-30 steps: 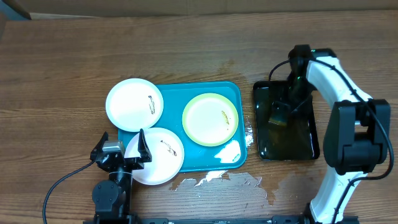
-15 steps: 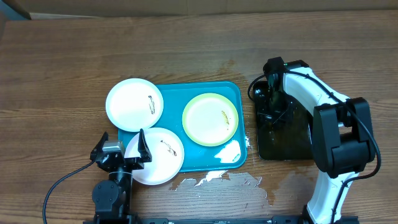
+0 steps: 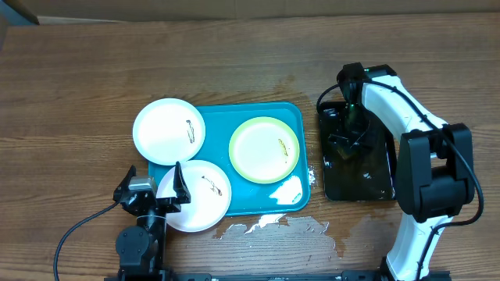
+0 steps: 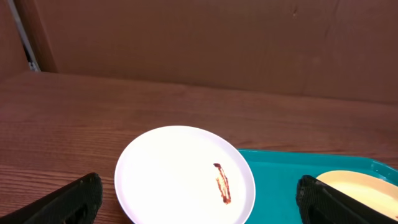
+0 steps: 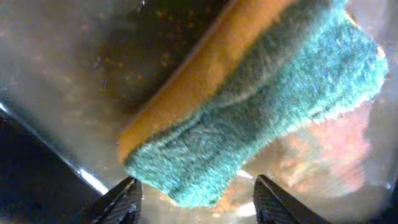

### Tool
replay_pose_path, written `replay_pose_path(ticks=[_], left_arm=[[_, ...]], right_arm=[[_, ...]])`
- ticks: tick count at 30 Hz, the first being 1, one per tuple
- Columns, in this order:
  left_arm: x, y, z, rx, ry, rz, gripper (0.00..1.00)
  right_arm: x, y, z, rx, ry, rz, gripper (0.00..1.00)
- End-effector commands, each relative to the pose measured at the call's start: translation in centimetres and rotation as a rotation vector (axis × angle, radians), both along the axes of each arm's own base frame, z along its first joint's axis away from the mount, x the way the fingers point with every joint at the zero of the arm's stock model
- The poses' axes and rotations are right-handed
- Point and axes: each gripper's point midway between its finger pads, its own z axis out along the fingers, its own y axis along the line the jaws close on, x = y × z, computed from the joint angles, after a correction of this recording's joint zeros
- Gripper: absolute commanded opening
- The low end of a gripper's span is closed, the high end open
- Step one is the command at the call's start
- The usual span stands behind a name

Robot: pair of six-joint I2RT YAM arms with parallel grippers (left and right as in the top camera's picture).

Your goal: Clean dirty plates on tray and stack at the side

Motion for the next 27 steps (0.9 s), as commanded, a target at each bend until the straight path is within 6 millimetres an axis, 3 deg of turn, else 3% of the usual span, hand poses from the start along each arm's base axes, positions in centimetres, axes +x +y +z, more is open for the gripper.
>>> replay_pose_path(ticks=[1, 5, 13, 19, 24, 27], left_arm=[[0.0, 0.0, 0.1, 0.011, -0.007, -0.004, 1.0], [0.0, 0.0, 0.1, 0.011, -0.007, -0.004, 1.0], [0.0, 0.0, 0.1, 0.011, -0.007, -0.004, 1.0], [0.0, 0.0, 0.1, 0.011, -0.007, -0.004, 1.0], [0.0, 0.0, 0.1, 0.011, -0.007, -0.004, 1.0], [0.0, 0.0, 0.1, 0.011, -0.006, -0.004, 1.0]], right_arm=[[1.7, 0.0, 1.1, -0.006, -0.092, -0.054, 0.68], [2.0, 0.0, 0.7, -0.018, -0.112, -0.153, 0.64], [2.8, 0.2, 0.6, -0.013, -0.142, -0.18, 0.54], [1.4, -0.1, 0.8, 0.0, -0.085, -0.008, 0.38], [0.0, -0.4, 1.0, 0.009, -0.024, 0.097, 0.36], [-0.5, -1.0, 1.1, -0.013, -0.005, 0.139, 0.41]])
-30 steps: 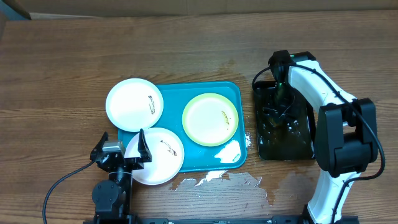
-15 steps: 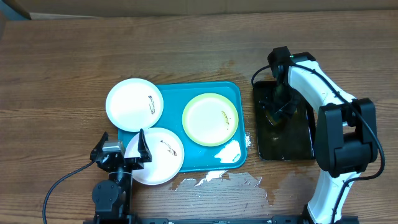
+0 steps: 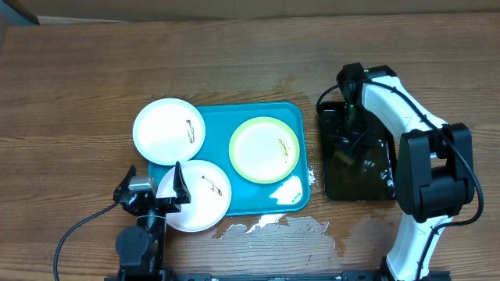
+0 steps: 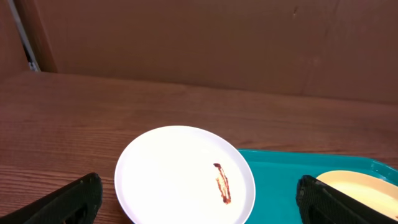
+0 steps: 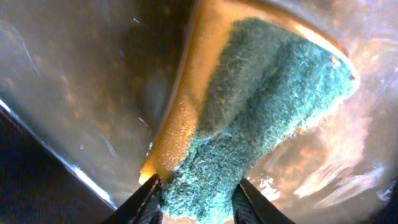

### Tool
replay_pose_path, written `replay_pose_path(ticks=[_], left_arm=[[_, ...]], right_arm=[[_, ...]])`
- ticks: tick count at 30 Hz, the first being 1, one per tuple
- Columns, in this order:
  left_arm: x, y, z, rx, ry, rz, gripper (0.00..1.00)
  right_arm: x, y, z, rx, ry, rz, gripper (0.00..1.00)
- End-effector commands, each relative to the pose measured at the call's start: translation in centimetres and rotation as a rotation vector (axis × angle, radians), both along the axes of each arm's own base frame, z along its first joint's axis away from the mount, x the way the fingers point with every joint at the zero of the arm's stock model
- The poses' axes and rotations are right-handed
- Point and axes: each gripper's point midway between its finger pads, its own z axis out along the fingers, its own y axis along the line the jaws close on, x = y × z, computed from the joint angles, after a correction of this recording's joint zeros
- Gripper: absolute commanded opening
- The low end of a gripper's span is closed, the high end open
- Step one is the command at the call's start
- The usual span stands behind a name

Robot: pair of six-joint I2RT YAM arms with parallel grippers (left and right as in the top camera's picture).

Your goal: Clean dirty plates on tray and stack at the side

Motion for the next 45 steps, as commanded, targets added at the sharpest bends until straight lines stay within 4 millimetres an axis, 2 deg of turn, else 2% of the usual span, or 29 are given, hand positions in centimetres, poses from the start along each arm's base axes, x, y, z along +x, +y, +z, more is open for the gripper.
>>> replay_pose_path(ticks=[1, 5, 10, 14, 16, 22, 27, 30, 32, 33, 34, 35, 37, 40, 45], left_arm=[[0.0, 0.0, 0.1, 0.011, -0.007, -0.004, 1.0], [0.0, 0.0, 0.1, 0.011, -0.007, -0.004, 1.0], [0.0, 0.0, 0.1, 0.011, -0.007, -0.004, 1.0], [0.0, 0.0, 0.1, 0.011, -0.007, -0.004, 1.0], [0.0, 0.0, 0.1, 0.011, -0.007, -0.004, 1.0], [0.0, 0.0, 0.1, 0.011, -0.007, -0.004, 1.0], [0.0, 0.0, 0.1, 0.011, -0.007, -0.004, 1.0], [0.0, 0.0, 0.1, 0.011, -0.007, -0.004, 1.0], [0.0, 0.0, 0.1, 0.011, -0.007, -0.004, 1.0], [0.0, 0.0, 0.1, 0.011, -0.007, -0.004, 1.0], [0.0, 0.0, 0.1, 0.011, -0.007, -0.004, 1.0], [0.0, 0.0, 0.1, 0.011, -0.007, -0.004, 1.0], [0.0, 0.0, 0.1, 0.011, -0.006, -0.004, 1.0], [0.0, 0.0, 0.1, 0.011, -0.007, -0.004, 1.0], [0.0, 0.0, 0.1, 0.011, -0.007, -0.004, 1.0]], right_arm=[[0.1, -0.9, 1.1, -0.021, -0.025, 0.091, 0.42], [0.7, -1.1, 1.6, -0.037, -0.045, 0.094, 0.47], [1.9, -0.9, 3.5, -0.031, -0.08, 0.092, 0.54], [2.3, -0.8, 3.8, -0.034, -0.094, 0.068, 0.66], [2.3, -1.0, 3.7, -0.042, -0.094, 0.024, 0.7], [2.2, -1.9, 2.7, -0.064, -0.1, -0.132, 0.72], [1.8, -1.0, 0.7, -0.021, -0.1, -0.146, 0.72], [1.3, -1.0, -0.5, -0.022, -0.099, -0.144, 0.65], [1.7, -1.0, -1.0, -0.02, -0.12, -0.142, 0.51], [2.0, -1.0, -1.0, -0.014, -0.132, -0.131, 0.4], [2.3, -0.9, -1.0, -0.008, -0.145, -0.116, 0.33], [2.6, -0.8, -0.9, -0.002, -0.154, -0.103, 0.3], [3.7, 0.0, -0.3, 0.049, -0.188, -0.037, 0.32], [4.7, 0.4, 0.5, 0.078, -0.214, 0.026, 0.47], [4.4, 0.0, 0.6, 0.064, -0.201, 0.021, 0.6]])
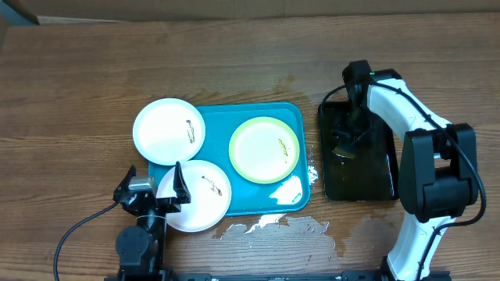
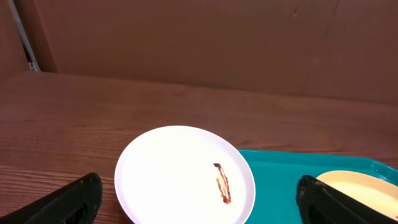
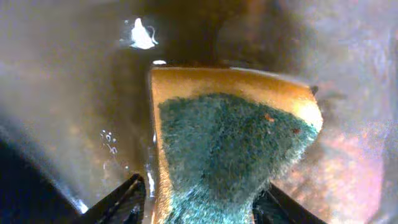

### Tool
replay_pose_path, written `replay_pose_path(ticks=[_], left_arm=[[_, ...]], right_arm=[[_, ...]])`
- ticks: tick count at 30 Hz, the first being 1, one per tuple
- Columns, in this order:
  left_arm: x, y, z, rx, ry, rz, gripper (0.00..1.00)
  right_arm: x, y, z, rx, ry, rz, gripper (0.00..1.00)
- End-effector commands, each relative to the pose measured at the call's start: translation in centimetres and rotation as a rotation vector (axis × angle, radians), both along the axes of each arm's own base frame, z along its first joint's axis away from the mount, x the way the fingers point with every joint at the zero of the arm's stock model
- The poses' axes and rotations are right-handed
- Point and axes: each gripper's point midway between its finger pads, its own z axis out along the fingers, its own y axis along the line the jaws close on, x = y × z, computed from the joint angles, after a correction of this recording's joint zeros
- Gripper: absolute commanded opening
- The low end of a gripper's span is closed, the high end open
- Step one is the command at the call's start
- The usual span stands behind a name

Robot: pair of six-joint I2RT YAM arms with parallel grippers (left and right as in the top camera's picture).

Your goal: Clean dirty plates on tray and stack at the side

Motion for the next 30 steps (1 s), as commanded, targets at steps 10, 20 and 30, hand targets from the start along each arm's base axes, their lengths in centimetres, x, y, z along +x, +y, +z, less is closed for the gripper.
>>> replay_pose_path(ticks=[10, 20, 30], left_arm=[[0.0, -0.2, 0.1, 0.009, -0.007, -0.016, 1.0], [0.0, -1.5, 2.3, -0.036, -0.086, -0.088, 1.0], [-2.4, -2.3, 9.1, -0.087, 0.023, -0.123, 1.0]], right_arm=[[2.4, 0.3, 1.6, 0.022, -0.114, 0.021, 0.64], [2.4, 0.3, 1.6, 0.022, -0.114, 0.017, 0.43], [2.6, 0.3, 1.6, 0.021, -0.119, 0.017, 0.1]])
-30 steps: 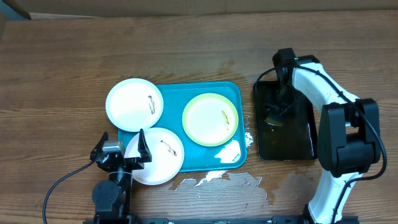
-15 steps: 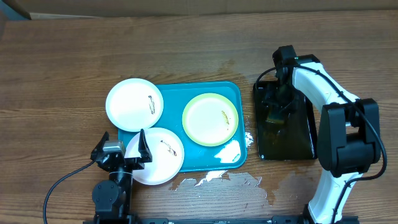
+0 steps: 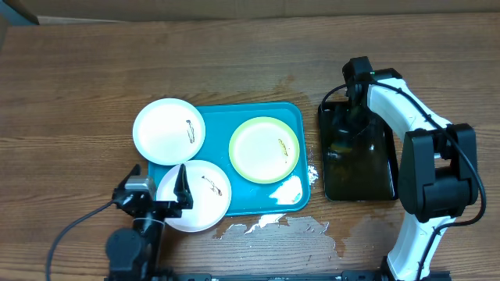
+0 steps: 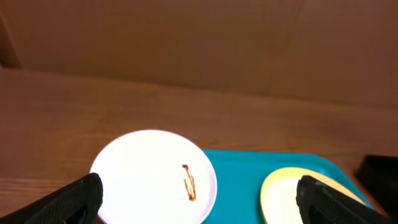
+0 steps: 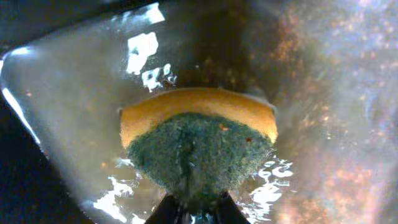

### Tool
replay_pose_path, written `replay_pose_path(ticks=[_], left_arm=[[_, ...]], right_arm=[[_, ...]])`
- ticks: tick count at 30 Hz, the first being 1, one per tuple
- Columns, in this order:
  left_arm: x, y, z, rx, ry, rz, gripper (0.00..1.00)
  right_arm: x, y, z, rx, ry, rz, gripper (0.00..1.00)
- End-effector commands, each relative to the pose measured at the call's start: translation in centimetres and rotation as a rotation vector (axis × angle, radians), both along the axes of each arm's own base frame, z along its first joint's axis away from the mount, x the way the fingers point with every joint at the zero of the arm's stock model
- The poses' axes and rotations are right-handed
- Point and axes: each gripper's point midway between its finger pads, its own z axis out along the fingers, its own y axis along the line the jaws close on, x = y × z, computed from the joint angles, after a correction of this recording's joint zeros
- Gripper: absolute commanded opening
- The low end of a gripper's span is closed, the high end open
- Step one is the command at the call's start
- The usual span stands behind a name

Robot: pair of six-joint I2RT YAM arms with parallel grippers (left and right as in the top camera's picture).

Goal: Clean dirty plates on tray and stack at the side
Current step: 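Reach the left gripper to the yellow plate's left rim and grip it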

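A teal tray (image 3: 293,113) holds a yellow-green plate (image 3: 264,148) and, overhanging its left and front edges, two white plates (image 3: 169,130) (image 3: 199,195). Each plate has a brown smear. The far white plate (image 4: 152,174) shows in the left wrist view. My left gripper (image 3: 152,195) stands open at the tray's front left, beside the near white plate, holding nothing. My right gripper (image 5: 194,208) is down in the black water basin (image 3: 375,183), shut on a yellow sponge (image 5: 198,140) with a green scouring side.
Spilled water (image 3: 273,226) glistens on the wooden table in front of the tray. A cardboard wall (image 4: 199,37) runs along the far side. The basin's corner (image 4: 382,171) shows at the right in the left wrist view.
My right gripper, then wide around the sponge, is now pinched shut on it. The left wrist view has shifted: the far white plate looks smaller and further left.
My right gripper stayed in the basin over the sponge: wide at first, narrower on it at the second moment, wide again, and now shut on it. The left arm held still, open by the near plate, until its view shifted just now.
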Motion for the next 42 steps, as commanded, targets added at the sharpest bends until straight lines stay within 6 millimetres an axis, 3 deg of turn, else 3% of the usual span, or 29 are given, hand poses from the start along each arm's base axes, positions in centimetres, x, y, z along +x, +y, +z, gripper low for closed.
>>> replay_pose_path(ticks=[1, 3, 5, 8, 10, 12, 13, 16, 20, 22, 25, 30, 31, 33, 34, 39, 42], left_arm=[[-0.7, -0.3, 4.9, -0.022, 0.01, -0.017, 1.0], [-0.6, -0.4, 6.1, 0.011, 0.116, -0.025, 1.0], [-0.1, -0.4, 7.1, 0.031, 0.271, -0.033, 1.0], [0.8, -0.6, 7.6, 0.022, 0.474, -0.05, 1.0], [2.0, -1.1, 7.9, 0.004, 0.582, -0.081, 1.0], [3.2, -2.2, 7.7, -0.029, 0.672, -0.138, 1.0], [3.6, -2.6, 7.3, -0.046, 0.707, -0.163, 1.0], [5.1, -4.3, 5.3, -0.106, 0.806, -0.251, 1.0], [6.2, -4.7, 0.1, -0.19, 1.036, -0.229, 1.0], [6.5, -5.3, -1.8, -0.201, 1.116, -0.245, 0.91], [7.0, -6.2, -4.3, -0.188, 1.2, -0.268, 0.86], [8.3, -8.2, -7.2, -0.151, 1.254, -0.313, 0.8], [8.6, -8.5, -7.6, -0.147, 1.259, -0.318, 0.79], [9.0, -8.7, -9.3, -0.153, 1.301, -0.274, 0.78], [9.1, -8.9, -10.2, -0.166, 1.332, -0.251, 0.78], [10.0, -10.3, -12.2, -0.145, 1.339, -0.279, 0.74], [10.8, -11.5, -12.9, -0.128, 1.315, -0.306, 0.61]], right_arm=[[1.1, 0.0, 1.6, 0.006, -0.058, -0.006, 0.14], [1.3, 0.0, 1.8, 0.007, -0.066, -0.002, 0.27], [1.5, -0.1, 2.1, 0.007, -0.07, 0.007, 0.47], [1.6, -0.1, 2.4, 0.007, -0.07, 0.03, 0.62], [1.7, -0.1, 2.5, 0.008, -0.075, 0.03, 0.91], [2.2, 0.0, 2.5, 0.01, -0.094, 0.03, 1.0], [2.4, 0.0, 2.6, 0.011, -0.105, 0.03, 1.0], [3.3, 0.1, 2.6, 0.015, -0.14, 0.03, 0.86], [3.3, 0.1, 2.5, 0.016, -0.141, 0.029, 0.79], [3.1, 0.1, 2.3, 0.015, -0.137, 0.03, 0.74], [3.0, -0.3, 2.1, -0.007, -0.133, 0.028, 0.53], [3.2, -0.3, 2.1, -0.011, -0.145, 0.028, 0.29], [3.3, -0.3, 2.1, -0.011, -0.147, 0.028, 0.29], [3.3, -0.3, 2.1, -0.011, -0.146, 0.028, 0.61], [3.1, -0.4, 2.0, -0.012, -0.14, 0.028, 0.68], [2.9, -0.4, 2.0, -0.013, -0.131, 0.028, 0.74], [2.9, -0.4, 2.0, -0.013, -0.131, 0.029, 0.75]])
